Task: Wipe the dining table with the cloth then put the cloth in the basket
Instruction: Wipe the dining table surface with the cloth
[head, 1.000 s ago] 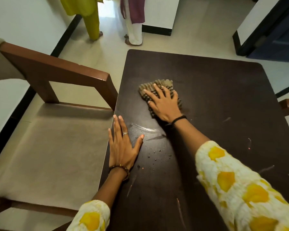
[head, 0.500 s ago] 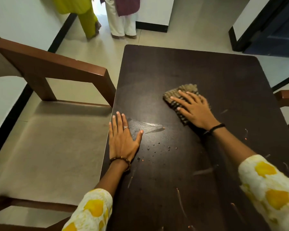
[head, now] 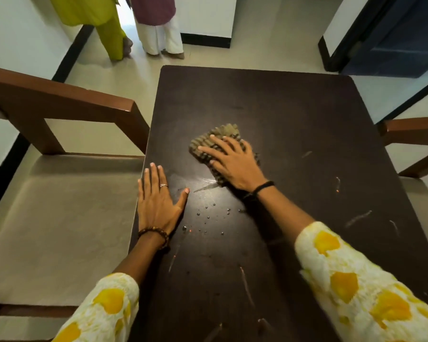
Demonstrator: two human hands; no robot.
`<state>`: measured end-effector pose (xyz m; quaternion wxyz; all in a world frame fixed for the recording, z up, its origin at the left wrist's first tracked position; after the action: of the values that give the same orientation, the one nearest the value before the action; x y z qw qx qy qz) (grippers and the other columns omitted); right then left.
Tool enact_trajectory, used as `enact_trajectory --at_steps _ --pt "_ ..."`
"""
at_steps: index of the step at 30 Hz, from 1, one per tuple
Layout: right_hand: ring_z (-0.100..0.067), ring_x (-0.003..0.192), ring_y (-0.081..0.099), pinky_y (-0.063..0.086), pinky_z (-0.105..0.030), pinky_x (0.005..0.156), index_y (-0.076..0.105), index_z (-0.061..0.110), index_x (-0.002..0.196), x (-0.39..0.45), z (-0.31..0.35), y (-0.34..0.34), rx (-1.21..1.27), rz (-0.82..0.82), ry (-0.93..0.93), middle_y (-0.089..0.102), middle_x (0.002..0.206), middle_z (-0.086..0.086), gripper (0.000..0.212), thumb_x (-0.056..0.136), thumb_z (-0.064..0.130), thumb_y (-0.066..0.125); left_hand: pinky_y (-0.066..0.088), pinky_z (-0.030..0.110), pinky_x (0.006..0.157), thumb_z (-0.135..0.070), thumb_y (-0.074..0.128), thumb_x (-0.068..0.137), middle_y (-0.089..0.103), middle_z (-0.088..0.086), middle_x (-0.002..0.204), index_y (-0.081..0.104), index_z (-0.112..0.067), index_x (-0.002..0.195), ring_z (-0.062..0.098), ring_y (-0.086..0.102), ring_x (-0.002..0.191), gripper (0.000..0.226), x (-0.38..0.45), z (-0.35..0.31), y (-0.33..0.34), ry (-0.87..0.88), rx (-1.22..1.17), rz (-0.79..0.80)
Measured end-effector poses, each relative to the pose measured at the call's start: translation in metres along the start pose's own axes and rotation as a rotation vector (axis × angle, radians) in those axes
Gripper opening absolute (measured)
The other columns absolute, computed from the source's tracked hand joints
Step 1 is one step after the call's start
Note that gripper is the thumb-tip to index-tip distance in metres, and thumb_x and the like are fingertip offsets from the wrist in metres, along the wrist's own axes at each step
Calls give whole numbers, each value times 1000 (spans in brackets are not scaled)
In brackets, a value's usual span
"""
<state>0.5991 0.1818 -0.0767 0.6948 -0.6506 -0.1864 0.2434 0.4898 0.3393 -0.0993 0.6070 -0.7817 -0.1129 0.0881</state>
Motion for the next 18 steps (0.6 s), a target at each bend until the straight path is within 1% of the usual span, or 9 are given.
enact_trajectory --at_steps 2,3,6,8,10,12,14,16,18 --pt "-22 139 21 14 -48 108 24 47 141 -22 -58 -5 5 -11 125 22 155 7 54 90 54 10 -8 34 112 -62 20 83 1 14 154 4 -5 146 25 -1 142 87 1 0 1 1 4 4" --pt "-22 139 22 15 -48 108 25 47 141 -34 -88 -9 1 -21 196 23 154 7 56 88 55 9 -8 34 112 -62 21 83 2 14 154 4 -5 146 25 -1 142 87 1 0 1 0 2 6" --pt "-23 140 18 14 -50 111 26 43 142 -69 -162 -14 42 -7 432 21 155 5 45 98 45 27 -4 37 113 -58 25 85 7 14 154 9 -5 145 24 3 142 82 1 -4 0 13 -24 1" --pt "-25 140 18 13 -52 111 28 42 142 -80 -176 -16 65 -31 537 21 155 3 44 98 40 32 2 42 114 -50 28 88 14 15 152 14 -3 144 25 9 141 75 -3 -9 -4 50 -11 -35" --pt "-27 139 18 12 -55 109 29 42 142 -80 -165 -18 68 -48 573 19 155 1 44 98 40 33 8 50 113 -40 32 91 19 18 151 18 0 142 28 13 140 66 -10 -26 -9 63 -14 -83" --pt "-26 140 17 12 -56 109 26 43 142 -74 -139 -17 58 -15 495 17 156 1 45 98 40 32 10 52 112 -36 36 94 16 17 151 16 0 142 27 11 139 63 -23 -60 -10 54 -57 -105" --pt "-26 140 18 13 -57 108 26 45 142 -73 -110 -11 50 19 336 17 156 2 45 97 43 29 5 47 114 -40 30 93 10 14 150 13 -1 142 24 7 139 65 -42 -118 -3 104 -111 -89" --pt "-29 134 33 24 -60 104 37 44 137 -79 -94 -7 46 45 151 31 152 1 46 93 46 24 -2 42 114 -45 23 93 9 14 151 11 -2 143 23 4 140 67 -63 -177 14 136 -162 -26" --pt "-29 127 44 33 -59 99 45 41 134 -85 -104 -6 47 67 40 42 145 0 50 90 45 21 -4 41 112 -50 14 95 12 16 152 15 -2 144 25 4 140 69 -78 -217 34 132 -151 32"
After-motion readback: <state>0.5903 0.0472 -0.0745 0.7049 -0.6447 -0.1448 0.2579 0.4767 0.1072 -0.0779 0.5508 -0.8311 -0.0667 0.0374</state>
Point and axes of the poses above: each hand's wrist, its own x-axis towards the middle knuckle, its own y-axis out of the palm, z = x × y, the point moved 7 cm from there along x, towards the middle knuckle
